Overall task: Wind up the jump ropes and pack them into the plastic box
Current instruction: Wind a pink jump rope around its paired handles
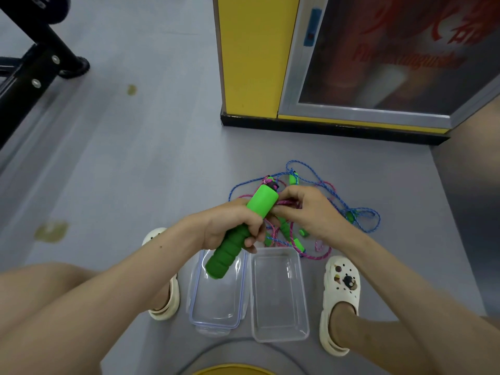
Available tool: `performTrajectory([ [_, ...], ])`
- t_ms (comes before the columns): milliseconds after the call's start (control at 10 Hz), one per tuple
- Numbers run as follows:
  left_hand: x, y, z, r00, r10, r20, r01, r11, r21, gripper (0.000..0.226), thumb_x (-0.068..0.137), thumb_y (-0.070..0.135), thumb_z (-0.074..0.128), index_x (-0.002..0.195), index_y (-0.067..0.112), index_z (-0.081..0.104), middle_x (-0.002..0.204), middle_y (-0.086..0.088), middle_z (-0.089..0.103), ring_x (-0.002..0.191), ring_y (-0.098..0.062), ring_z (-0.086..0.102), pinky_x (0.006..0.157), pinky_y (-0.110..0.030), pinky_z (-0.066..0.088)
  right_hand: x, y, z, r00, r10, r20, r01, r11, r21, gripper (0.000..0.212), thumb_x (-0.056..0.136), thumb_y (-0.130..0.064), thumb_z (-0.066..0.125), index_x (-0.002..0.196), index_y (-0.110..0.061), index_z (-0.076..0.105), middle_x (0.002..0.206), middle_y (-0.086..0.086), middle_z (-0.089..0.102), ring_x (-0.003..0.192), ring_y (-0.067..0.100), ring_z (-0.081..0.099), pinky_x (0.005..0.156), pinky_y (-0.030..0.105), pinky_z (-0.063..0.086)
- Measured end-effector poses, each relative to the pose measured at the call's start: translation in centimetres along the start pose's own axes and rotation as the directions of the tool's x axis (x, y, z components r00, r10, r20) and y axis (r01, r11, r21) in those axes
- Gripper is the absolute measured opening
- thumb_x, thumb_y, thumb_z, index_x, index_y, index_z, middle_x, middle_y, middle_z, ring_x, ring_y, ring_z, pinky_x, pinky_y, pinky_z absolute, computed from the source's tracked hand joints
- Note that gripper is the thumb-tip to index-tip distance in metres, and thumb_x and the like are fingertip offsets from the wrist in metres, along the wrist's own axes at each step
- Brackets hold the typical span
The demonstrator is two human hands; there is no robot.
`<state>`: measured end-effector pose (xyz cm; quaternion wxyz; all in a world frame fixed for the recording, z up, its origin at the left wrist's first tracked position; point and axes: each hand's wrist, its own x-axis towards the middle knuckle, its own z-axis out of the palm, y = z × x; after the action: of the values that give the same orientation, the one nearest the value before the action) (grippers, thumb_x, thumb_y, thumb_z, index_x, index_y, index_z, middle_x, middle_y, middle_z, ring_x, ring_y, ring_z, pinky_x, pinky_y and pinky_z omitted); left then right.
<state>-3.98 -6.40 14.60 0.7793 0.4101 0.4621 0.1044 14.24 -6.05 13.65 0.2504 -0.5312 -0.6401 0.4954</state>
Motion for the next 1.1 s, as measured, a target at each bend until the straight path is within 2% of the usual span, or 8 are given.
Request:
performTrajectory([
  [200,0.0,-0.1,-0.1,0.962,0.094,0.255,0.006,0.931,-0.365,0.041,0.056,0.017,0.075,0.094,0.001,0.069,0.07,-0.01,0.064,0.033,-0.007,0.04,0.041,-0.019,0.043,0.0,-0.1,-0.4,0.998,0.057,0.029,-0.059,0.995,0.077,0.027,0.083,-0.034,0.065,0.07,-0.011,0.058,0.061,0.001,0.049,0.05,0.001,0.041,0.052,0.012,0.034],
  [400,-0.2,0.1,0.5,0.936,0.235,0.263,-0.057,0.837,-0.545,0.058,0.046,0.023,0.086,0.098,0.001,0.072,0.087,-0.015,0.072,0.058,-0.015,0.065,0.048,-0.024,0.053,-0.1,-1.1,0.1,0.975,0.161,0.154,-0.192,0.958,0.212,0.059,0.083,-0.052,0.045,0.085,0.003,0.065,0.072,0.009,0.064,0.072,0.013,0.062,0.072,0.02,0.048],
  [500,0.1,0.2,1.1,0.912,0.323,0.252,-0.054,0.705,-0.707,0.076,0.05,0.007,0.08,0.122,-0.002,0.058,0.102,-0.024,0.068,0.086,-0.032,0.071,0.075,-0.039,0.059,0.9,-1.2,2.2,0.932,0.358,-0.047,-0.352,0.929,0.113,0.039,0.103,-0.024,0.033,0.093,-0.012,0.068,0.086,0.03,0.061,0.1,0.036,0.06,0.08,0.016,0.048],
  [600,0.4,0.2,1.6,0.864,0.428,0.265,-0.098,0.66,-0.745,0.07,0.064,0.006,0.065,0.133,0.006,0.053,0.117,-0.027,0.063,0.108,-0.037,0.063,0.1,-0.045,0.047,4.6,2.1,7.6,0.587,0.161,-0.793,-0.759,0.452,-0.469,0.053,0.096,-0.021,0.011,0.145,-0.013,0.03,0.14,0.016,0.037,0.121,0.007,0.049,0.117,0.028,0.018],
  [700,0.8,-0.2,1.4,0.868,0.441,0.227,-0.14,0.656,-0.741,0.077,0.066,0.005,0.059,0.141,0.013,0.041,0.122,-0.028,0.06,0.114,-0.039,0.059,0.104,-0.048,0.041,2.2,1.2,5.7,0.773,0.331,-0.542,-0.604,0.644,-0.469,0.047,0.097,-0.02,0.019,0.141,-0.021,0.036,0.136,0.016,0.047,0.112,0.005,0.056,0.107,0.028,0.033],
  [800,0.9,0.3,1.3,0.912,0.405,0.068,-0.231,0.644,-0.729,0.079,0.066,0.001,0.048,0.143,0.017,0.038,0.132,-0.024,0.055,0.12,-0.037,0.056,0.103,-0.048,0.041,0.7,0.9,4.7,0.955,0.279,0.104,-0.253,0.945,-0.209,0.019,0.092,-0.012,0.057,0.109,-0.017,0.064,0.116,0.01,0.066,0.088,-0.001,0.062,0.079,0.013,0.046],
  [1000,1.1,1.0,0.8,0.907,0.26,-0.33,-0.413,0.698,-0.585,0.054,0.076,0.001,0.045,0.125,0.023,0.053,0.126,-0.002,0.062,0.117,-0.02,0.058,0.098,-0.033,0.044,-0.8,1.4,2.7,0.926,0.209,0.315,-0.179,0.977,-0.12,0.047,0.085,0.004,0.059,0.126,-0.013,0.045,0.098,0.007,0.072,0.094,0.025,0.067,0.092,0.038,0.05],
  [1100,1.2,1.3,0.4,0.838,0.2,-0.508,-0.437,0.803,-0.406,0.03,0.064,0.011,0.056,0.089,0.027,0.053,0.083,0.01,0.052,0.077,-0.008,0.049,0.068,-0.023,0.04,-1.2,1.6,2.1,0.912,0.222,0.345,-0.198,0.975,-0.105,0.038,0.091,-0.006,0.056,0.124,-0.022,0.048,0.086,0.005,0.074,0.091,0.028,0.066,0.092,0.042,0.049],
])
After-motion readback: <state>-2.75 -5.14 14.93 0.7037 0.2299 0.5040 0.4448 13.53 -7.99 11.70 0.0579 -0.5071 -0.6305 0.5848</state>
